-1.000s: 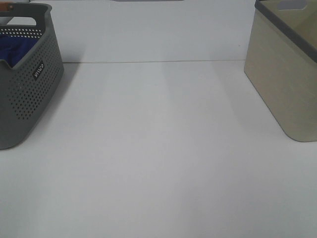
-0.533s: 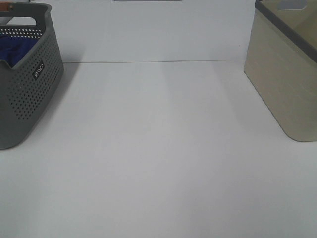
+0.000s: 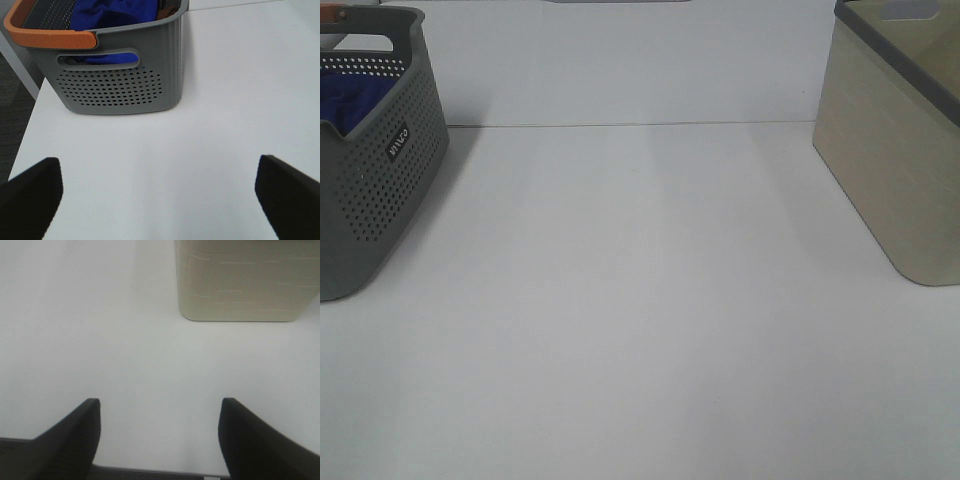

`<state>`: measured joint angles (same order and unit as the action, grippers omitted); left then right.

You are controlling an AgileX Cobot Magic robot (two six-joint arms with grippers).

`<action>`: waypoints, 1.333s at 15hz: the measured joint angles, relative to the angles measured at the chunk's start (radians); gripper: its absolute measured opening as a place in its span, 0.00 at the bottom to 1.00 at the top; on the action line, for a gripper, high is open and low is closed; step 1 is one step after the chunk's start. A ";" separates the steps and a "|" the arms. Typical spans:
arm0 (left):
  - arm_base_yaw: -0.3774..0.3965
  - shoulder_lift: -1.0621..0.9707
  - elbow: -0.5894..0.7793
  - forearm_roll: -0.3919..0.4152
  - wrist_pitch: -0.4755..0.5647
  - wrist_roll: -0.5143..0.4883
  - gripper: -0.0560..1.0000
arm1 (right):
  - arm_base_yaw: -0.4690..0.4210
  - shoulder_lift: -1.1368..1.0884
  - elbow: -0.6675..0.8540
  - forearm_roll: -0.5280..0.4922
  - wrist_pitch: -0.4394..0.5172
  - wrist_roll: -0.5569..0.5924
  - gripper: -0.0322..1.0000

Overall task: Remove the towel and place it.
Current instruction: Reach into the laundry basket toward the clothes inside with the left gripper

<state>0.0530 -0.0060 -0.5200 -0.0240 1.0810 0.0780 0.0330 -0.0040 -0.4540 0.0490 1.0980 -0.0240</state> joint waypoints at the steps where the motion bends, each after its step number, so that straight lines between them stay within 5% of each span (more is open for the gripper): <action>1: 0.000 0.000 0.000 0.000 0.000 0.000 0.99 | 0.000 0.000 0.000 0.000 0.000 0.000 0.68; 5: 0.000 0.021 -0.020 0.000 0.024 0.061 0.99 | 0.000 0.000 0.000 0.000 0.000 0.000 0.68; 12: 0.000 0.527 -0.372 0.017 0.134 0.402 0.99 | 0.000 0.000 0.000 0.000 0.000 0.000 0.68; 13: 0.000 0.700 -0.507 0.024 0.136 0.541 0.99 | 0.000 0.000 0.000 0.000 0.000 0.000 0.68; 15: 0.000 0.881 -0.640 0.067 0.136 0.704 0.99 | 0.000 0.000 0.000 0.000 0.000 0.000 0.68; 20: 0.000 1.242 -0.931 0.241 0.135 0.844 0.99 | 0.000 0.000 0.000 0.000 0.000 0.000 0.68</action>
<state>0.0530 1.2360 -1.4510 0.2170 1.2160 0.9220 0.0330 -0.0040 -0.4540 0.0490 1.0980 -0.0240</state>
